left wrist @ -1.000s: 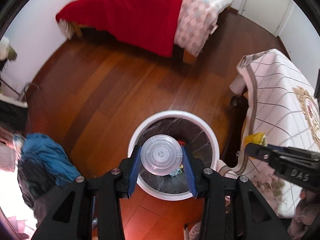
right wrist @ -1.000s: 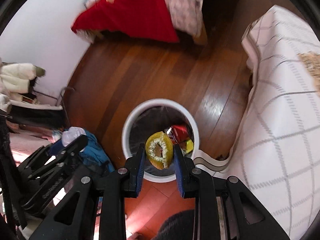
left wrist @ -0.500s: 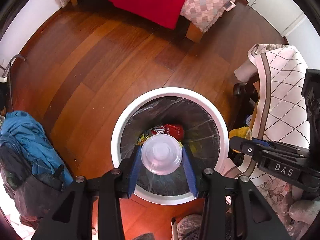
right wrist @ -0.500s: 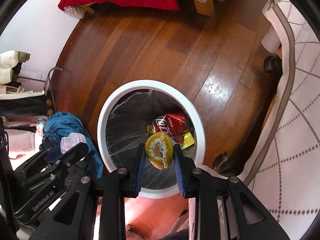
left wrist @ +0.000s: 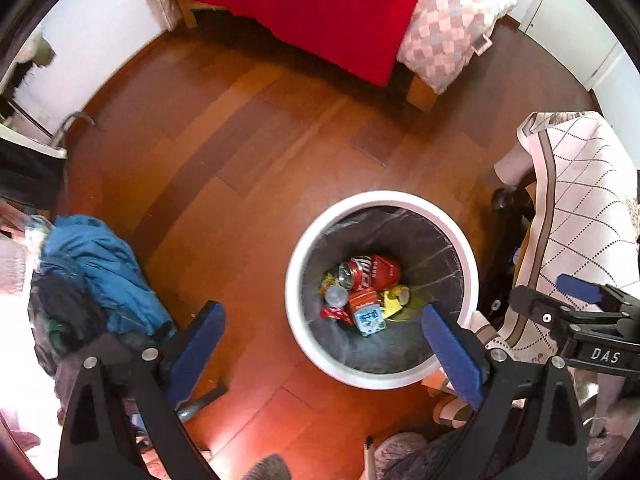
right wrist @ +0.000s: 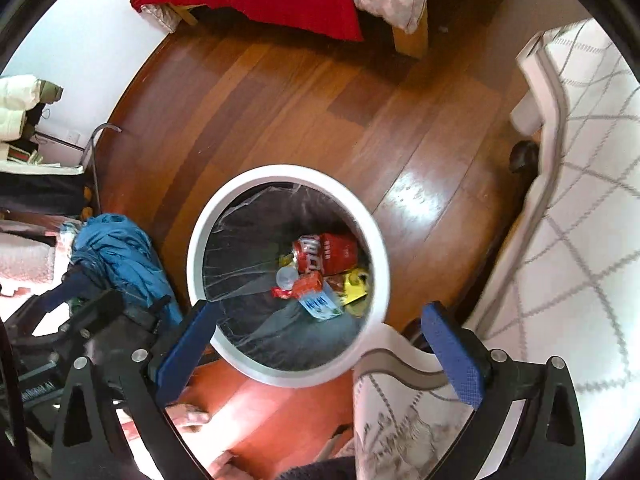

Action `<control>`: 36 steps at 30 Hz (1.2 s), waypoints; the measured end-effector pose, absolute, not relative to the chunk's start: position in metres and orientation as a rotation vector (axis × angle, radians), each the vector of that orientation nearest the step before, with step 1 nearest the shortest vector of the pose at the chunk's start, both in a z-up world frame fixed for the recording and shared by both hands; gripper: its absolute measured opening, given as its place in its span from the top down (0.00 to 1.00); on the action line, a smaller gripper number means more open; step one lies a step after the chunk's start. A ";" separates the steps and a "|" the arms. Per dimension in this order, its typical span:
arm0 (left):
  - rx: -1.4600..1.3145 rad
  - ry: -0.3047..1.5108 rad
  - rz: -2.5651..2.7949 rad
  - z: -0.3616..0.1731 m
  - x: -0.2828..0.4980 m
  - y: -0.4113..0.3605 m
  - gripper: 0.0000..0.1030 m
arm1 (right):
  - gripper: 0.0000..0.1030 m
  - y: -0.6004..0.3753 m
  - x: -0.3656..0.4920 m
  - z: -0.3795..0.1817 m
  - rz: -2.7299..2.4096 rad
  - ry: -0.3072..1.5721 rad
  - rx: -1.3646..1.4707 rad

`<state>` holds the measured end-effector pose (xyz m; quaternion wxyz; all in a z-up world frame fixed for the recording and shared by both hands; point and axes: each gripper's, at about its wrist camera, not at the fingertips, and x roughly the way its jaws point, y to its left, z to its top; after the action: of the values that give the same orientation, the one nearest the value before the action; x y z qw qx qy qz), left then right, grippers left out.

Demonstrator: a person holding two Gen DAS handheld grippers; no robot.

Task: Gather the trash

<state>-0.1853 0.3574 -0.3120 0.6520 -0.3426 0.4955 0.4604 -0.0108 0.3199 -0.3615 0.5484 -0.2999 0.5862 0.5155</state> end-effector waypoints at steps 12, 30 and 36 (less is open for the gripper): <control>-0.731 1.027 1.040 -0.220 -0.207 0.308 0.01 | 0.00 0.267 -0.025 -0.245 1.268 1.242 -0.688; -0.779 0.820 0.909 -0.077 -0.234 0.238 0.01 | 0.00 0.173 -0.040 -0.070 1.486 1.227 -0.530; -0.779 0.792 0.884 -0.054 -0.244 0.226 0.01 | 0.00 0.162 -0.050 -0.039 1.534 1.236 -0.530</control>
<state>-0.2443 0.2258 -0.0543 0.7585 -0.3574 0.3638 0.4057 -0.0502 0.1620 -0.0391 0.5235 -0.2214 0.5162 0.6407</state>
